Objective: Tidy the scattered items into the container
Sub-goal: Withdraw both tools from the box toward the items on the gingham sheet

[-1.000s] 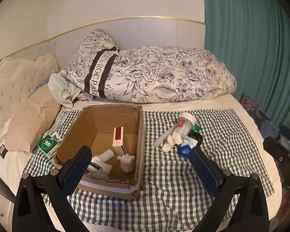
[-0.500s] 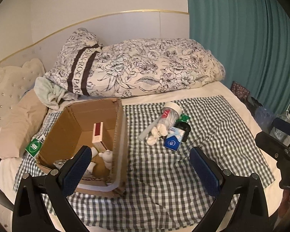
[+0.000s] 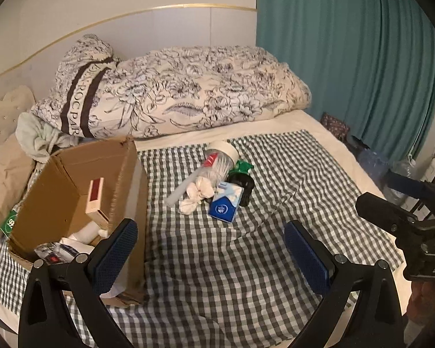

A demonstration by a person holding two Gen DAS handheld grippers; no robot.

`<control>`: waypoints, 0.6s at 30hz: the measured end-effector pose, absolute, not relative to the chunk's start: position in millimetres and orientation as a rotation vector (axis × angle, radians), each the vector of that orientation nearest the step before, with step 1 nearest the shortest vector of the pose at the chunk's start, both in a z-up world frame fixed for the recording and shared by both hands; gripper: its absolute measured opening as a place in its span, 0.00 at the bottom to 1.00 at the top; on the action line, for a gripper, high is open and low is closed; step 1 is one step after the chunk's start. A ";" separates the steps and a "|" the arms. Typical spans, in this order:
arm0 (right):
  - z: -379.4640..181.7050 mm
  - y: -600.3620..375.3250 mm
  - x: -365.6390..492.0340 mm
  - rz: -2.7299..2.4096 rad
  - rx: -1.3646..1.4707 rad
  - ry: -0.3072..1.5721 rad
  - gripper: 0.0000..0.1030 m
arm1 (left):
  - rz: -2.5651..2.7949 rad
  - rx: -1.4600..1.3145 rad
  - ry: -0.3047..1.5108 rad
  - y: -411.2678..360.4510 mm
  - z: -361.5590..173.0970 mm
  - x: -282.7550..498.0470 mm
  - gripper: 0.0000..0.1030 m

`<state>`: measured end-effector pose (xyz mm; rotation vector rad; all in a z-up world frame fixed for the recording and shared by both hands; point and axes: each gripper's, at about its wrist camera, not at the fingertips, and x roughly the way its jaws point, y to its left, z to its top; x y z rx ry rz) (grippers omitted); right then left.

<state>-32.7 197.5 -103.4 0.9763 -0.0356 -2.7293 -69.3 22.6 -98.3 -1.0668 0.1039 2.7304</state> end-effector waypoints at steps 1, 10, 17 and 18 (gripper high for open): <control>-106.0 198.4 -35.6 -2.728 0.980 -0.039 1.00 | 2.726 -1.086 0.100 24.0 -102.3 -73.6 1.00; -128.7 208.1 -63.7 -2.734 1.016 -0.057 1.00 | 2.756 -1.145 0.041 21.6 -131.3 -106.6 1.00; -150.2 210.0 -88.8 -2.723 1.054 -0.048 1.00 | 2.738 -1.153 0.108 35.8 -156.3 -130.6 0.99; -153.1 209.9 -92.1 -2.720 1.059 -0.045 1.00 | 2.735 -1.161 0.112 37.6 -160.3 -134.1 0.97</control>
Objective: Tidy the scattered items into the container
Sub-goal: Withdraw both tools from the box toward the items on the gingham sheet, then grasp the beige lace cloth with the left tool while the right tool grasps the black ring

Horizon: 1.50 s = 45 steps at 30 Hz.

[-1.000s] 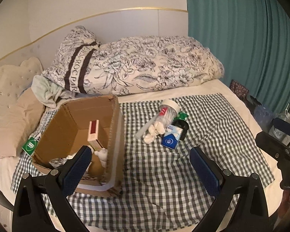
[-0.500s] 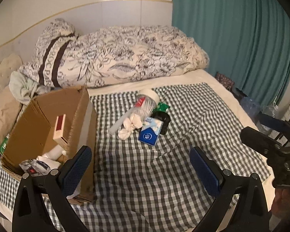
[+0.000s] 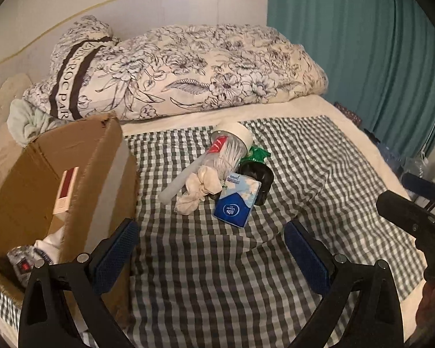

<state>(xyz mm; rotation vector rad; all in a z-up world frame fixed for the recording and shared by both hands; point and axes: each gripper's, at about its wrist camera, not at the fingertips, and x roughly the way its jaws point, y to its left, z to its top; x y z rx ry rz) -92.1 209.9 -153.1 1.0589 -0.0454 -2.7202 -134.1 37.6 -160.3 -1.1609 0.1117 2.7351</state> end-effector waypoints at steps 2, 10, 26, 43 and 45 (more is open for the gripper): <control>-159.6 209.6 -99.6 -2.710 1.071 -0.044 1.00 | 2.723 -1.182 0.107 40.1 -169.2 -142.6 0.94; -183.7 209.4 -131.1 -2.685 1.114 -0.040 1.00 | 2.727 -1.234 0.061 40.4 -194.6 -173.9 0.88; -224.7 199.5 -200.1 -2.633 1.172 -0.041 0.88 | 2.790 -1.319 -0.018 29.4 -234.5 -240.7 0.84; -268.8 178.3 -249.3 -2.553 1.259 -0.038 0.71 | 2.759 -1.361 -0.039 33.6 -268.7 -279.1 0.67; -275.1 175.1 -253.3 -2.537 1.277 -0.038 0.66 | 2.748 -1.375 -0.043 34.7 -272.9 -281.9 0.62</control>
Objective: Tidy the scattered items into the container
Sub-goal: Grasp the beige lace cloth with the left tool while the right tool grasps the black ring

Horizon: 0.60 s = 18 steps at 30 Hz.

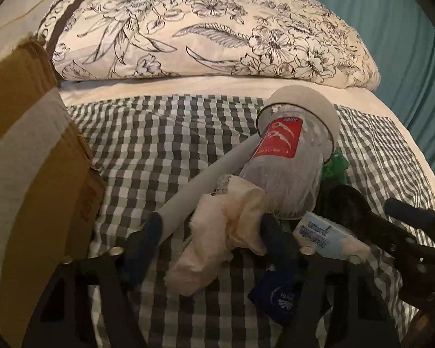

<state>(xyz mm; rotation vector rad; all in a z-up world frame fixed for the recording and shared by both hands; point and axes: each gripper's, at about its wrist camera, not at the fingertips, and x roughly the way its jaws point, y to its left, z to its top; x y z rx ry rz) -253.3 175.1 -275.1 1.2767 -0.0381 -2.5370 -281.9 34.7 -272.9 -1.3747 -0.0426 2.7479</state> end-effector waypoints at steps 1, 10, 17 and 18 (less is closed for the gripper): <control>-277.7 173.3 -255.1 -2.534 1.285 -0.034 0.64 | 2.744 -1.378 -0.037 35.9 -275.3 -283.0 0.62; -294.1 164.6 -270.4 -2.530 1.343 -0.089 0.60 | 2.741 -1.355 -0.066 35.0 -286.9 -284.6 0.52; -295.6 160.0 -270.2 -2.503 1.370 -0.082 0.34 | 2.686 -1.371 0.003 47.6 -286.4 -281.8 0.18; -294.4 158.3 -269.5 -2.496 1.369 -0.076 0.30 | 2.681 -1.373 0.004 48.6 -285.7 -281.2 0.17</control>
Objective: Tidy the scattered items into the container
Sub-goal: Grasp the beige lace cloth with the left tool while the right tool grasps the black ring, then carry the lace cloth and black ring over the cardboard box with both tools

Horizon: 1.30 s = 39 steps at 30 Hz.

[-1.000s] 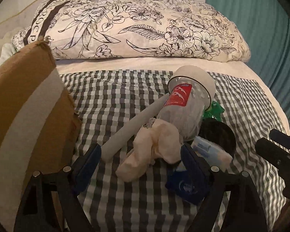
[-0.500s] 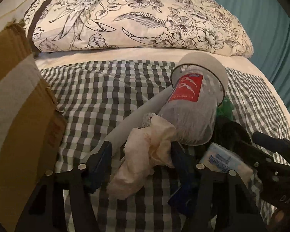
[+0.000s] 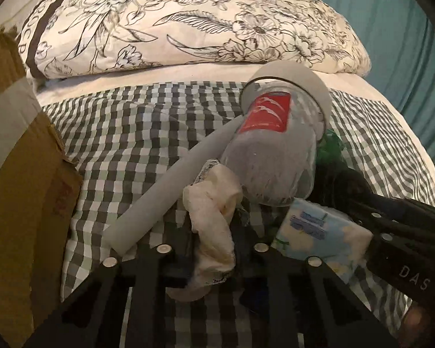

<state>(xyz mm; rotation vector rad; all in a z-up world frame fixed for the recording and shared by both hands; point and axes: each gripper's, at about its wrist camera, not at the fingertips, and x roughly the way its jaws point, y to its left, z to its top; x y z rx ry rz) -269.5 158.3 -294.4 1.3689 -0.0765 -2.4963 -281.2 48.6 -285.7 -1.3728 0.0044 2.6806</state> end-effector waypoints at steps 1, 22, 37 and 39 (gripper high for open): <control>-292.8 156.5 -268.4 -2.494 1.367 -0.065 0.24 | 2.678 -1.374 0.000 48.4 -284.9 -280.4 0.17; -251.5 181.6 -209.9 -2.550 1.350 -0.162 0.07 | 2.699 -1.312 -0.032 34.9 -233.5 -224.0 0.13; -196.0 194.4 -130.3 -2.628 1.243 -0.188 0.07 | 2.735 -1.212 -0.052 30.5 -175.2 -148.6 0.13; -187.7 195.1 -119.5 -2.638 1.224 -0.185 0.07 | 2.743 -1.196 -0.052 29.5 -167.4 -140.0 0.13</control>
